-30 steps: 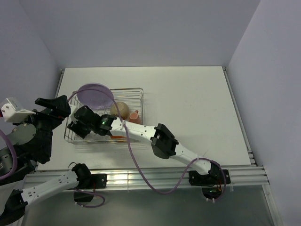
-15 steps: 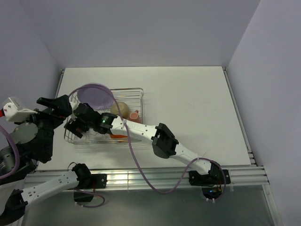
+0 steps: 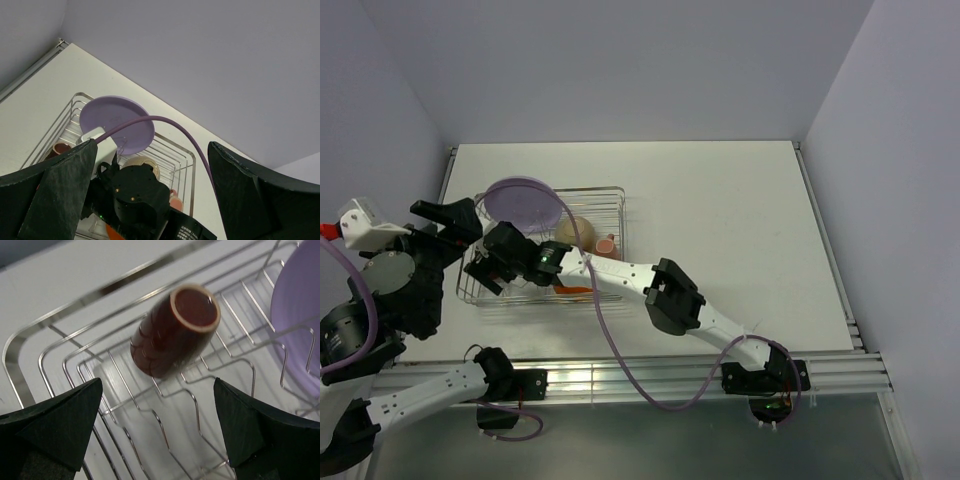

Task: Load the mixed dishes into the dish rack

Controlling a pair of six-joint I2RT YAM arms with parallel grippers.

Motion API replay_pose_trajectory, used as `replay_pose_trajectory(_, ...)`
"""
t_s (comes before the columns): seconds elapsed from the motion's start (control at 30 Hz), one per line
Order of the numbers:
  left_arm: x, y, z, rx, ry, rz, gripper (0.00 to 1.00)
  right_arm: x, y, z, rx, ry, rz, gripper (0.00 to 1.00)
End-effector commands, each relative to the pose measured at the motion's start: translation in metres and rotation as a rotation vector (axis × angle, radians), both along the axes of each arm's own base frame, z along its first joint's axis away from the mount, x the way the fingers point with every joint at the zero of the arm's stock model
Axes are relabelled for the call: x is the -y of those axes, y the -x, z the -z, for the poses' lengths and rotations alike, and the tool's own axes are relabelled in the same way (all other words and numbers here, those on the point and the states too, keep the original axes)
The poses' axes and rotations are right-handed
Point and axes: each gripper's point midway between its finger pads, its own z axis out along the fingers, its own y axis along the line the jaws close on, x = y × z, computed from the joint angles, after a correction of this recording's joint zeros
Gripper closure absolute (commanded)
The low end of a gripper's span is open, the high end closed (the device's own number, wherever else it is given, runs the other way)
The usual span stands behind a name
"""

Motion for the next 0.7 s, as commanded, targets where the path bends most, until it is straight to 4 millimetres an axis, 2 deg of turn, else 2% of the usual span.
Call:
replay_pose_trajectory(0.0, 0.006, -0.003, -0.006, -0.009, -0.001, 0.006, 0.01, 0.013, -0.007, -0.058, 0.006, -0.105, 0.076, 0.00)
replay_pose_trajectory(0.03, 0.006, -0.003, -0.006, -0.010, 0.000, 0.009, 0.01, 0.018, -0.009, -0.065, 0.005, -0.116, 0.095, 0.00)
replay_pose_trajectory(0.07, 0.007, -0.004, -0.006, -0.009, 0.003, 0.013, 0.01, 0.022, -0.008, -0.055, 0.000, -0.101, 0.103, 0.00)
replay_pose_trajectory(0.1, 0.007, -0.003, -0.005, -0.009, 0.006, 0.015, 0.01, 0.024, -0.007, -0.056, -0.001, -0.103, 0.105, 0.00)
replay_pose_trajectory(0.13, 0.007, -0.002, -0.004, -0.008, 0.013, 0.019, 0.01, 0.028, -0.007, -0.065, 0.009, -0.113, 0.117, 0.00)
replay_pose_trajectory(0.17, 0.006, -0.001, -0.003, -0.007, 0.025, 0.018, 0.01, 0.032, -0.006, -0.058, 0.010, -0.102, 0.123, 0.00)
replay_pose_trajectory(0.2, 0.006, -0.001, -0.002, -0.007, 0.027, 0.021, 0.01, 0.034, -0.005, -0.060, 0.013, -0.107, 0.125, 0.00)
replay_pose_trajectory(0.23, 0.005, 0.001, -0.002, -0.002, 0.034, 0.026, 0.01, 0.039, -0.003, -0.074, 0.022, -0.127, 0.122, 0.00)
replay_pose_trajectory(0.27, 0.005, 0.001, -0.003, -0.001, 0.037, 0.027, 0.01, 0.043, -0.001, -0.066, 0.022, -0.123, 0.130, 0.00)
replay_pose_trajectory(0.3, 0.003, 0.002, -0.003, 0.002, 0.044, 0.026, 0.01, 0.046, 0.001, -0.069, 0.027, -0.128, 0.133, 0.00)
replay_pose_trajectory(0.33, 0.002, 0.003, -0.004, 0.001, 0.043, 0.024, 0.01, 0.051, 0.002, -0.082, 0.031, -0.149, 0.142, 0.00)
replay_pose_trajectory(0.4, 0.000, 0.003, -0.006, 0.001, 0.046, 0.021, 0.01, 0.060, 0.000, -0.081, 0.030, -0.145, 0.169, 0.00)
replay_pose_trajectory(0.43, 0.001, 0.003, -0.004, -0.009, 0.034, 0.021, 0.01, 0.064, 0.000, -0.089, 0.029, -0.160, 0.176, 0.00)
replay_pose_trajectory(0.47, 0.002, 0.003, -0.004, -0.010, 0.041, 0.022, 0.01, 0.067, 0.001, -0.086, 0.027, -0.153, 0.182, 0.00)
replay_pose_trajectory(0.63, 0.008, -0.001, 0.009, -0.052, 0.014, 0.024, 0.01, 0.083, -0.005, -0.094, 0.022, -0.167, 0.262, 0.00)
replay_pose_trajectory(0.67, 0.008, -0.001, 0.015, -0.068, 0.008, 0.017, 0.01, 0.091, -0.008, -0.090, 0.021, -0.147, 0.298, 0.00)
